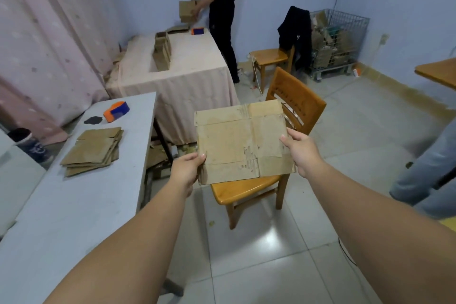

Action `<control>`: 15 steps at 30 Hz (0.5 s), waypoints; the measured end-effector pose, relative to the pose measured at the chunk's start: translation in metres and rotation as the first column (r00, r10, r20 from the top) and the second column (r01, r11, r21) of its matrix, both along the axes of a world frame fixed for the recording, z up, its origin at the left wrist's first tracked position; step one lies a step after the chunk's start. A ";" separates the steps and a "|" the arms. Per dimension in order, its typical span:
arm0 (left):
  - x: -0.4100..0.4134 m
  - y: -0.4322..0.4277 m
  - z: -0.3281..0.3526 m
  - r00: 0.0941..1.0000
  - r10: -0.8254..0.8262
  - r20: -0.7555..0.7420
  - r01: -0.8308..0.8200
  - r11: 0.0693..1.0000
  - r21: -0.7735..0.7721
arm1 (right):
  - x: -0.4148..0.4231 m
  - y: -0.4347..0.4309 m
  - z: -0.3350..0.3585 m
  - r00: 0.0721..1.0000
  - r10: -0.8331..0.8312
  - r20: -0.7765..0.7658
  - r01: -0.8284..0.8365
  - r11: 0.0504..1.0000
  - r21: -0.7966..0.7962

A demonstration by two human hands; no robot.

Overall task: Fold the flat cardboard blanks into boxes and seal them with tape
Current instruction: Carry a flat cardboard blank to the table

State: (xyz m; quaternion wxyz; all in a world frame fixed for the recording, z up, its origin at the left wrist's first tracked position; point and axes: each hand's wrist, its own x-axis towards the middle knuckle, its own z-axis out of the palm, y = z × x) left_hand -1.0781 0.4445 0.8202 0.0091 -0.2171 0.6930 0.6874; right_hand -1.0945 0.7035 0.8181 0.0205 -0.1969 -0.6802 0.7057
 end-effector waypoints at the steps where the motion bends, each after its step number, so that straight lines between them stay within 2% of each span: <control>1: -0.008 0.001 0.000 1.000 0.002 0.000 -0.002 1.000 -0.004 | -0.008 0.002 -0.001 1.000 0.008 0.002 -0.008 1.000 -0.009; 5: -0.041 0.004 -0.007 1.000 -0.003 0.012 0.004 1.000 -0.010 | -0.042 0.006 -0.009 0.999 0.035 0.023 -0.034 0.999 -0.013; 15: -0.170 -0.012 -0.033 1.000 0.001 0.025 -0.001 1.000 0.026 | -0.170 -0.007 -0.019 0.994 0.084 0.065 -0.092 0.988 0.121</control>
